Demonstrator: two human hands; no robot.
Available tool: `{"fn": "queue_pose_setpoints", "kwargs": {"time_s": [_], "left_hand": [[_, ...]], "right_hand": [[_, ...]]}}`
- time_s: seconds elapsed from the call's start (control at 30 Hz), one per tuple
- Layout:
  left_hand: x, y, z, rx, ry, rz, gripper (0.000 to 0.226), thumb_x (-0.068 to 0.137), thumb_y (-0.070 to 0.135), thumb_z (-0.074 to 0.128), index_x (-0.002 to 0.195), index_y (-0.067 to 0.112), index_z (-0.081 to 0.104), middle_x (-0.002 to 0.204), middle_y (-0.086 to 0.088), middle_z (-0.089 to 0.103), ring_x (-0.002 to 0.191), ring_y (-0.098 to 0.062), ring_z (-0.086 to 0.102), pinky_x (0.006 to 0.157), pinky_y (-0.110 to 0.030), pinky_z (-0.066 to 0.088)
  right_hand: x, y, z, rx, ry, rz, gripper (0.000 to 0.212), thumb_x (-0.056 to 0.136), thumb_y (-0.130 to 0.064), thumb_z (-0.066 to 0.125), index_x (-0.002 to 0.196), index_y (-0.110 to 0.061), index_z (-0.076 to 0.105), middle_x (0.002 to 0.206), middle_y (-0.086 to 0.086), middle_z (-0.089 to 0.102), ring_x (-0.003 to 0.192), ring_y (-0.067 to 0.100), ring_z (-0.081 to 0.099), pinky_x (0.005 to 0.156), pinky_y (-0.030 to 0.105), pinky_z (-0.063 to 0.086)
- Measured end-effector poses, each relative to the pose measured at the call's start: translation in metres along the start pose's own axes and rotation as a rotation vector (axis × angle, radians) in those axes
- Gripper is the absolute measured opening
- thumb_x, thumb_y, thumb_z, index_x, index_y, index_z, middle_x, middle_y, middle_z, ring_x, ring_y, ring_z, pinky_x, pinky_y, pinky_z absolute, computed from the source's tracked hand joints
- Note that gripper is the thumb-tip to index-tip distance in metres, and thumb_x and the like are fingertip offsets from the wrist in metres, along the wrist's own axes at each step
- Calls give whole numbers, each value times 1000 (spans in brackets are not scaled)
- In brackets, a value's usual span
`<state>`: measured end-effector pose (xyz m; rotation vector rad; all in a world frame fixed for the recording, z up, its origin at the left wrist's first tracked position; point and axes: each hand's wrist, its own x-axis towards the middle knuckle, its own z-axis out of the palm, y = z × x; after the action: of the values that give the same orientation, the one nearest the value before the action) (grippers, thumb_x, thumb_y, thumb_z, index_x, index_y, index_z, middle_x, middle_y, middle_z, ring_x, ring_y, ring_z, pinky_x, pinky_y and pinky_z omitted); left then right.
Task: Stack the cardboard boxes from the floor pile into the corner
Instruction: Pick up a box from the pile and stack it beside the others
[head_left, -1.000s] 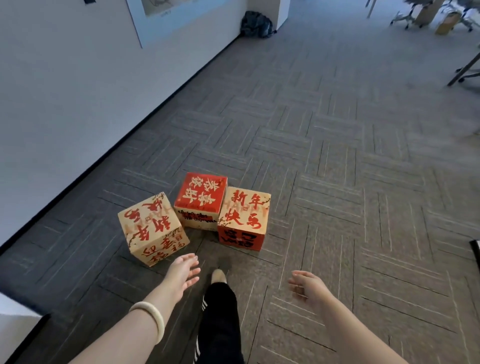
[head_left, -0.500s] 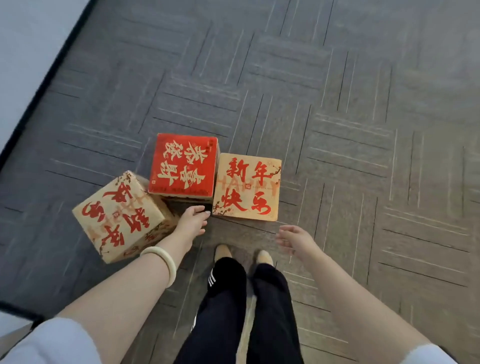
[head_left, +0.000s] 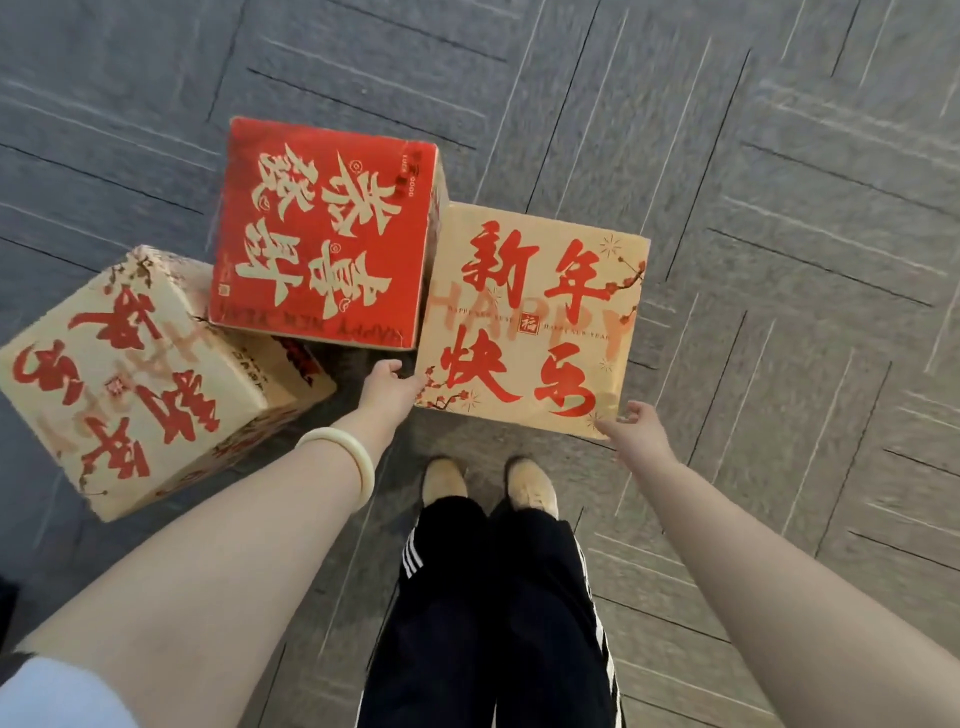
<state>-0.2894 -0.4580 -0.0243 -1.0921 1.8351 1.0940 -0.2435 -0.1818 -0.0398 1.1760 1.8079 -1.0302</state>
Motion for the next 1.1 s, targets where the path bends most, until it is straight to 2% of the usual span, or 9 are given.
{"fn": "queue_pose_setpoints", "kwargs": {"time_s": [0.13,0.3,0.37,0.5,0.6,0.73,0.83,0.97,1.1], "left_hand": [[34,-14,19,-28,-62,-90,58,91,26,59,141,12,34,134,-8,52,120,-24,51,99,-38,42],[39,-20,34,-23,-77,-75,45,91,24,58,132,10,44,129,-5,55,121,-22,50,88,-31,37],[29,-14,35,21,-49,-21,44,92,25,57,131,10,44,129,-4,55,120,-22,50,90,-32,39],[1,17,32,15,13,85,45,93,26,55,134,12,41,132,-5,52,120,-22,49,90,-31,39],[-26,49,28,-54,8,119,43,93,27,55,131,11,44,128,-7,54,107,-19,51,82,-27,41],[-73,85,15,-150,-9,137,46,92,31,56,131,11,44,123,-6,57,95,-16,54,58,-20,39],[-115,105,-2,-200,1,173,42,91,32,57,126,10,48,116,-5,60,89,-15,57,59,-22,41],[-183,125,-37,-327,36,235,35,92,31,56,120,10,52,114,-6,62,94,-18,59,64,-26,45],[-257,126,-90,-438,147,268,45,90,35,57,129,15,45,119,-5,59,102,-20,58,71,-29,47]], "right_hand": [[36,8,16,53,-17,26,80,80,-25,72,144,-14,26,138,8,47,122,26,50,102,45,43],[42,9,17,86,-47,20,56,83,-18,68,133,-13,42,125,4,57,114,24,55,97,39,45],[35,6,7,101,-8,-30,47,85,-16,65,128,-13,46,122,3,58,108,21,55,92,36,46],[14,-17,-27,152,67,-115,44,88,-15,60,130,-14,46,122,3,56,107,20,53,86,32,43],[-7,-39,-58,209,44,-140,40,86,-14,59,126,-16,51,124,6,58,107,23,57,82,32,44],[-48,-68,-102,273,21,-189,38,83,-15,60,121,-15,53,116,8,64,88,19,59,63,27,43],[-88,-94,-131,302,-6,-244,49,81,-21,60,129,-20,49,116,5,63,89,19,62,58,27,44],[-152,-135,-159,308,-3,-342,49,85,-22,58,133,-21,44,117,2,61,95,20,61,60,29,46],[-228,-178,-167,226,-59,-452,51,89,-28,56,136,-22,38,122,1,58,102,22,60,82,40,52]]}}
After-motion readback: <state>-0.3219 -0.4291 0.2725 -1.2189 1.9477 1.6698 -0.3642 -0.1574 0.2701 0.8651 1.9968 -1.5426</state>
